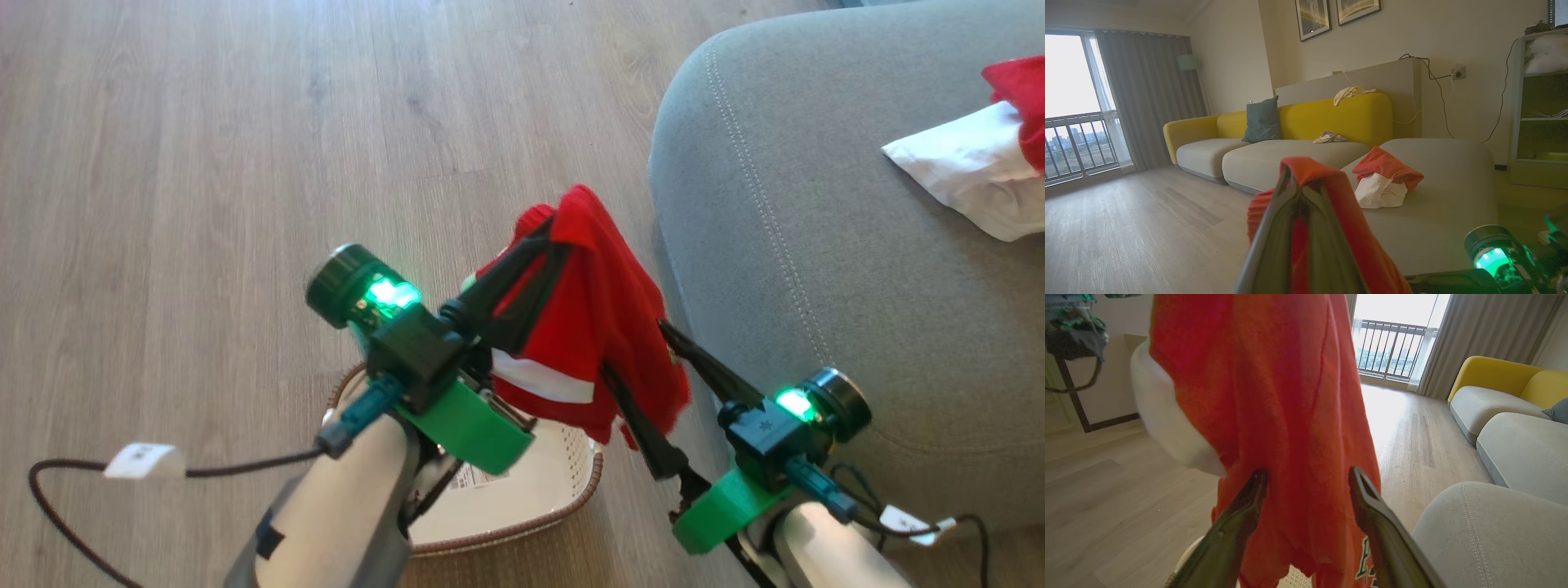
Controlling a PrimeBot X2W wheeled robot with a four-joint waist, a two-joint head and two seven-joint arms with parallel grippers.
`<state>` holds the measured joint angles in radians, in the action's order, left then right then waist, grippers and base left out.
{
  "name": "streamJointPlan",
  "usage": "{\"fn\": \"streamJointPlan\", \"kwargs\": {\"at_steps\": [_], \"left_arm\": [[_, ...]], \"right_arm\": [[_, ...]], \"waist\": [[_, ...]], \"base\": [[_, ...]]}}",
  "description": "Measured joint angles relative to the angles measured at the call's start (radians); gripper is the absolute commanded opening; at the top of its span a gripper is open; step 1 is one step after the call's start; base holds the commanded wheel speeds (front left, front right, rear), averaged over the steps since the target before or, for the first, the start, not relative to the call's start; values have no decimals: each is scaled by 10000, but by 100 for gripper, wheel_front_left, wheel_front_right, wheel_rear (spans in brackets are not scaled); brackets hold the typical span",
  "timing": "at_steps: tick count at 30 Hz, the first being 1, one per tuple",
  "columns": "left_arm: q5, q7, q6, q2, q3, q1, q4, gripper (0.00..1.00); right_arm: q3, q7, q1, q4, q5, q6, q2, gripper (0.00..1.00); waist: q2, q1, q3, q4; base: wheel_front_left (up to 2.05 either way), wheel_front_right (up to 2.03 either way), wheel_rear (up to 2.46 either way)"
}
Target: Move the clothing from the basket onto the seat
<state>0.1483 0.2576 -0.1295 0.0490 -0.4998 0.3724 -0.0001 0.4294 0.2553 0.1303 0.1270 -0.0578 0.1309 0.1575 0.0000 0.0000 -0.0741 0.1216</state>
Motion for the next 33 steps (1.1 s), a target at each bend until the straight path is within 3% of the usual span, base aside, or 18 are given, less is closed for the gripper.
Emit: {"fn": "streamJointPlan", "kwargs": {"at_steps": [20,33], "left_arm": [[102,0,0,253,-1415,393,-224,0],[282,0,0,245,-1927,408,-234,0]], "right_arm": [[1279,0,1434,1781,435,0,265,100],[2013,0,2192,2646,391,0,-261,100]], "waist": [[0,0,29,-294],[0,0,130,-581]], "base": [[0,0,0],[0,0,0]]}}
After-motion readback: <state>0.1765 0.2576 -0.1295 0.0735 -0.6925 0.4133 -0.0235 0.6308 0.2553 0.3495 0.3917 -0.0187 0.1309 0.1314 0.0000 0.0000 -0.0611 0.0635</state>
